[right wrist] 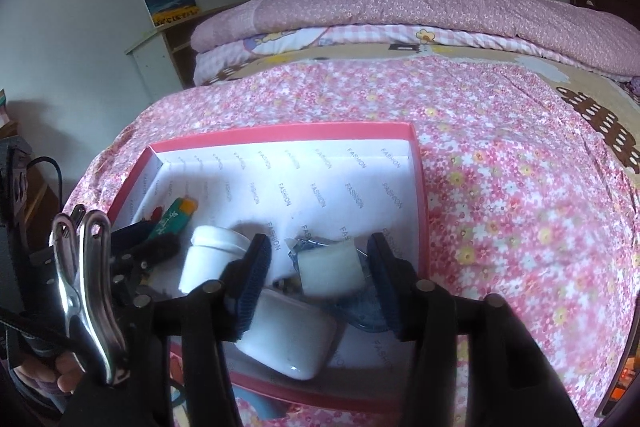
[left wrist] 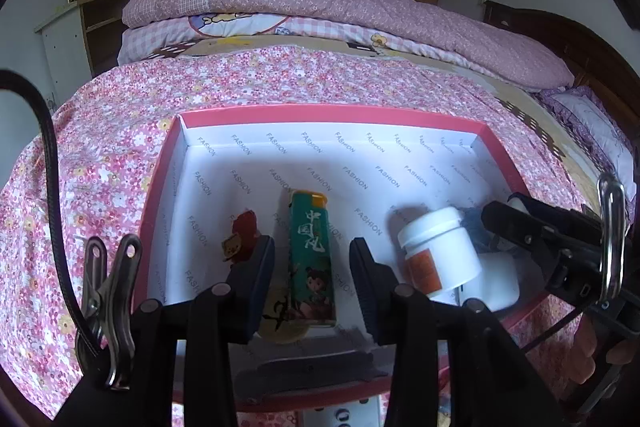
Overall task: Organize rigid objects
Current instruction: 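Carry the green lighter and white plug into the pink box and release both, then withdraw both tools from the box toward the grey perforated plate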
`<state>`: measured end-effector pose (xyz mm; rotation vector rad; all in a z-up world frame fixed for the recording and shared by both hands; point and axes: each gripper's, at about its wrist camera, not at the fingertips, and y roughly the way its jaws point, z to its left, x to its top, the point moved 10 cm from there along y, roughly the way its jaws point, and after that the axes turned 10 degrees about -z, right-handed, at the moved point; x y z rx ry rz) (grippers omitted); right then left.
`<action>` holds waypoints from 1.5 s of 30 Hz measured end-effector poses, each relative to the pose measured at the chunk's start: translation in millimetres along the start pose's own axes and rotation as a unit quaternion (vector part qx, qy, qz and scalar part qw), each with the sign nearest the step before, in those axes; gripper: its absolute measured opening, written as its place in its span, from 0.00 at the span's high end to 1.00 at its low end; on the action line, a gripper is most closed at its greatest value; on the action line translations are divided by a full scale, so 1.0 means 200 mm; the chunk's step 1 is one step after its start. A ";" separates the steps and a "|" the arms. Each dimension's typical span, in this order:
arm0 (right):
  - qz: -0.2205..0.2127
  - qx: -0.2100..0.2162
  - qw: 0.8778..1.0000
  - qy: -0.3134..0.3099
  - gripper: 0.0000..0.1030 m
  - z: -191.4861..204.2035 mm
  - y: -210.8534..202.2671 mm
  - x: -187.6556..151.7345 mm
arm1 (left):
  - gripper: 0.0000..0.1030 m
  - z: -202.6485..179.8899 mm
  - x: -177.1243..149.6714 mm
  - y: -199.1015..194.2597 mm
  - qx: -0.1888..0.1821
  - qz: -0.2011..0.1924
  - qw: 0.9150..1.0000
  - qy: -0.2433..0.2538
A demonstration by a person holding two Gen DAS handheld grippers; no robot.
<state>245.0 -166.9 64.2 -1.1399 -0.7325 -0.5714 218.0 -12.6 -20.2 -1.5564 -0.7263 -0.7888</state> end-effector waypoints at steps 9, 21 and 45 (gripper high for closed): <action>-0.012 0.000 1.000 -0.012 0.40 0.04 -0.08 0.02 | 0.60 -0.02 -0.01 -0.06 -0.002 -0.003 1.000 0.003; -0.019 0.015 1.000 -0.001 0.39 0.09 -0.20 0.01 | 0.60 -0.01 -0.02 -0.18 -0.006 -0.009 1.000 -0.003; -0.005 0.031 0.999 0.021 0.39 0.15 -0.44 -0.20 | 0.60 -0.09 -0.14 -0.43 -0.028 -0.015 0.999 0.010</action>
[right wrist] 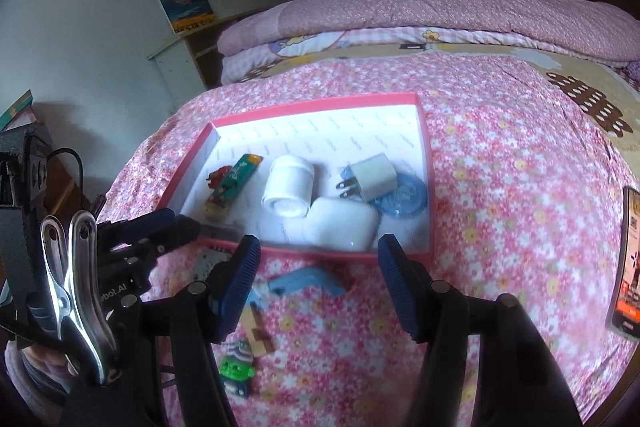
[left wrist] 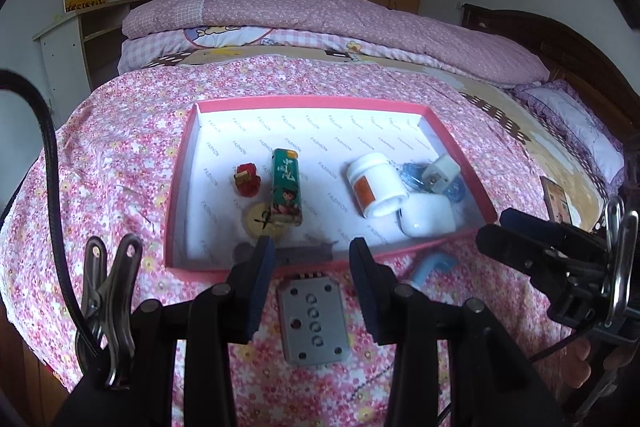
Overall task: Organize rigid objects
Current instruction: 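Withdraw both tools from the box toward the grey perforated plate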
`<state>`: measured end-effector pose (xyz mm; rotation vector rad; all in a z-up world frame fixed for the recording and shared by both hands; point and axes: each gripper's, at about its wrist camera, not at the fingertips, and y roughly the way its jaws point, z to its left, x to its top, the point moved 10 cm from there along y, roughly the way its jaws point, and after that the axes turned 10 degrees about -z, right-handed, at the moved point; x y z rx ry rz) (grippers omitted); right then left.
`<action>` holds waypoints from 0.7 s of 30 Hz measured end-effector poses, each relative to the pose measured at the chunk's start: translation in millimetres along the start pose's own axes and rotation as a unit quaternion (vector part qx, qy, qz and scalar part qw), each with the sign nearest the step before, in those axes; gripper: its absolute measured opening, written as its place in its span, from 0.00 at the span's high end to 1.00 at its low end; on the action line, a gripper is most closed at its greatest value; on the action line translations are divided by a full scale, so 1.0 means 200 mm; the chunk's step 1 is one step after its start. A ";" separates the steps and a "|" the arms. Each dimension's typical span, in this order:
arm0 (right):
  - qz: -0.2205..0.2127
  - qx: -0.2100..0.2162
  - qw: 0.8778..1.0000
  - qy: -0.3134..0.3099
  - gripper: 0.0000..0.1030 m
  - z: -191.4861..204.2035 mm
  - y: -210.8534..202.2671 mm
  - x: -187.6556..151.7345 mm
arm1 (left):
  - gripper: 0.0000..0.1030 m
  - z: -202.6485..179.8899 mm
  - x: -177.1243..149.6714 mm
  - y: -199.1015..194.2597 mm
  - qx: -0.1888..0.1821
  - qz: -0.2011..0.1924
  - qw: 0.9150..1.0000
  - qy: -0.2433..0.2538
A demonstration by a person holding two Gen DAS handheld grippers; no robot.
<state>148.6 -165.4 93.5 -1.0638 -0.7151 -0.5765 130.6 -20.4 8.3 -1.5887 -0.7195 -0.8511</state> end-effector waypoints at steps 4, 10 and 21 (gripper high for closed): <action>0.003 0.001 1.000 0.009 0.39 -0.01 -0.03 -0.03 | 0.60 0.00 -0.02 -0.03 -0.002 0.002 1.000 -0.001; 0.010 -0.001 1.000 0.015 0.39 -0.03 -0.06 -0.09 | 0.60 0.01 -0.06 -0.07 -0.001 0.003 1.000 0.002; 0.029 -0.001 0.999 0.022 0.39 -0.04 -0.10 -0.22 | 0.60 0.00 -0.16 -0.10 -0.007 0.018 1.000 0.001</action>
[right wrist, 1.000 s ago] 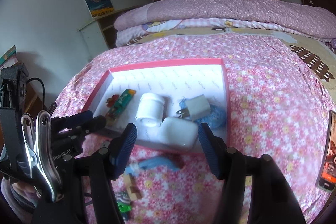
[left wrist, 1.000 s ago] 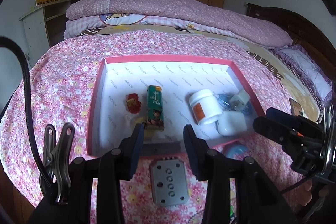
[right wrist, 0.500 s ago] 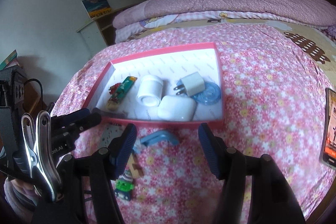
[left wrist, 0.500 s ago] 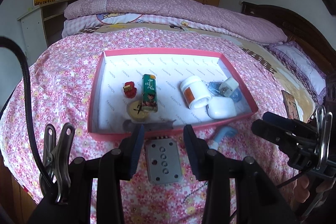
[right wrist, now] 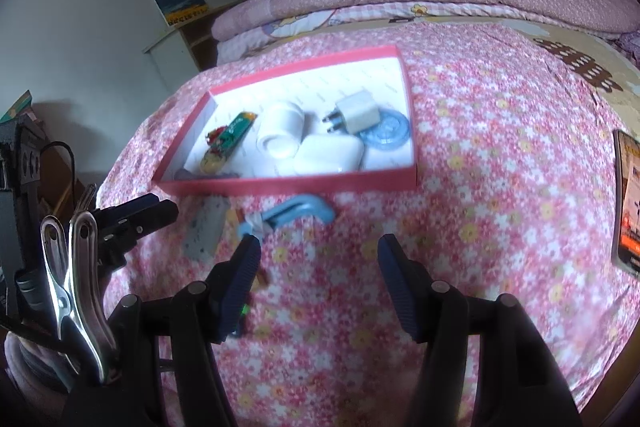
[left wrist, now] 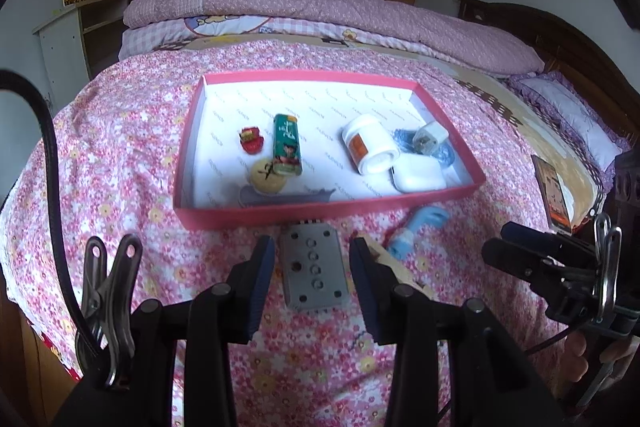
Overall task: Organize rigid objects
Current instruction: 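Withdraw both tools from the box toward the grey perforated plate, then grasp the grey perforated plate with the left tool while the right tool grasps the wooden clothespin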
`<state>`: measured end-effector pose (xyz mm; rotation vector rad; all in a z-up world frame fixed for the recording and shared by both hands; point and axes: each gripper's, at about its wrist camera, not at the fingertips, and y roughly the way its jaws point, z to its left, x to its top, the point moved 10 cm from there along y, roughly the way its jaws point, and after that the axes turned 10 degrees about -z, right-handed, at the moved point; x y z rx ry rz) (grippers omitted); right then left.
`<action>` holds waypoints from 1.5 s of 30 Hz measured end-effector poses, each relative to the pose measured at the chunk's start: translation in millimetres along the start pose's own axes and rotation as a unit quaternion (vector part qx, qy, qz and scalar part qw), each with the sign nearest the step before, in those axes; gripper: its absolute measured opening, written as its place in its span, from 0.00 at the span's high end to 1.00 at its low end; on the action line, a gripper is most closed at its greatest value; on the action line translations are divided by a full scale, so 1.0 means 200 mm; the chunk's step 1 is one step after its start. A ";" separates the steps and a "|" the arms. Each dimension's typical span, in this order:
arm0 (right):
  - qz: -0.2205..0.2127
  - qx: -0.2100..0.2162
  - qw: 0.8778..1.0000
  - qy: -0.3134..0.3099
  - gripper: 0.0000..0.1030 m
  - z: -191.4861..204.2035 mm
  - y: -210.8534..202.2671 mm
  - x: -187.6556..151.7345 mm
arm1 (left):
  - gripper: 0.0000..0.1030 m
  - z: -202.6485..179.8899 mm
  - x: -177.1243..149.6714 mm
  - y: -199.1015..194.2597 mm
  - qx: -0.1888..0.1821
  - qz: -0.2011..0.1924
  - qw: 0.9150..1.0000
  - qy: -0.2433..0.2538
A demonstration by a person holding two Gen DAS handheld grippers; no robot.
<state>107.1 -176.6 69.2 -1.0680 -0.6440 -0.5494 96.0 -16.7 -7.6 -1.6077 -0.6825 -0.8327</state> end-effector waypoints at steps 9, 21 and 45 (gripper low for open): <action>0.017 -0.001 1.000 0.010 0.39 -0.03 0.01 -0.09 | 0.60 -0.03 -0.08 0.05 -0.007 0.022 1.000 0.000; 0.033 0.000 0.999 0.015 0.39 -0.04 0.06 -0.16 | 0.60 -0.05 -0.13 0.12 0.006 0.034 0.999 0.009; 0.009 0.014 1.000 0.007 0.36 -0.04 0.05 -0.18 | 0.54 -0.05 -0.16 0.19 0.053 0.024 0.998 0.035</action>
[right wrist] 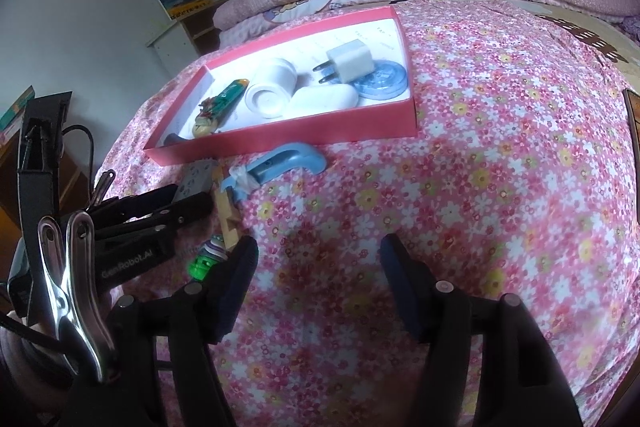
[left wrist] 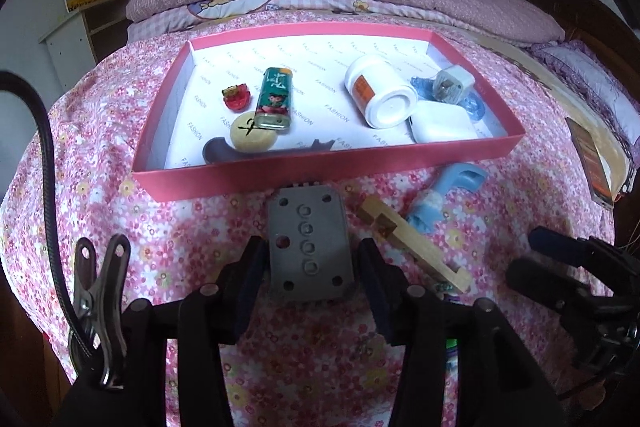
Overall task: Organize rigid objects
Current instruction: 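Grasp the grey perforated plate with the left tool while the right tool grasps the wooden clothespin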
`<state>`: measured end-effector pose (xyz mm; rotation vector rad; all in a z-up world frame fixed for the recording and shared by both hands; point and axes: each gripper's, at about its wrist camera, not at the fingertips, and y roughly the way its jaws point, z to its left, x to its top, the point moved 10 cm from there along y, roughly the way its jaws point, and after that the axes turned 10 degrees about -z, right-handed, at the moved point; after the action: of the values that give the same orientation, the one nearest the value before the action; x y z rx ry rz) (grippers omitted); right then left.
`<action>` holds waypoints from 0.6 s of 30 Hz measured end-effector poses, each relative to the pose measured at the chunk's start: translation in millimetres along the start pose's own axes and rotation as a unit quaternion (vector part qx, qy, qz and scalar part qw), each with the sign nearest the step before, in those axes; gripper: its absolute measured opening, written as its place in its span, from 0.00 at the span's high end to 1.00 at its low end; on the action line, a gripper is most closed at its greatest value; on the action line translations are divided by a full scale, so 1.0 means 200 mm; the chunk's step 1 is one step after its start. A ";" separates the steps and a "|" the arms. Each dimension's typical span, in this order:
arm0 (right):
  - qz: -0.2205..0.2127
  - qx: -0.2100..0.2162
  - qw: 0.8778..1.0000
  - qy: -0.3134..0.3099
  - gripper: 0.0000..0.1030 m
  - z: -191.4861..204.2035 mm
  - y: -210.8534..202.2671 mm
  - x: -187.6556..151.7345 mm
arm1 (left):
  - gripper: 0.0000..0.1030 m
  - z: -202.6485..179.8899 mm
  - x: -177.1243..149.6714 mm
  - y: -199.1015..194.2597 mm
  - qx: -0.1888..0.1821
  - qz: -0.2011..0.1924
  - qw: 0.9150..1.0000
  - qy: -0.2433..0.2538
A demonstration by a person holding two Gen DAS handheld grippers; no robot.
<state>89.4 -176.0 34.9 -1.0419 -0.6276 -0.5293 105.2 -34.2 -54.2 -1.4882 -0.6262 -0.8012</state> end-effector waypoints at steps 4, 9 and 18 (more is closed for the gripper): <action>-0.002 -0.001 1.000 -0.003 0.36 0.00 0.00 0.00 | 0.54 0.01 0.00 -0.01 -0.007 -0.002 1.000 -0.006; -0.001 -0.003 1.000 -0.007 0.36 0.00 0.01 0.00 | 0.54 0.05 -0.01 -0.04 -0.010 -0.005 1.000 -0.010; 0.015 0.012 1.000 -0.016 0.54 0.09 0.03 0.01 | 0.54 0.23 -0.07 -0.12 0.008 -0.009 0.999 -0.049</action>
<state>90.1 -157.8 38.6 -1.0378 -0.6445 -0.4780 82.9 13.9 -50.1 -1.5161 -0.7175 -0.7391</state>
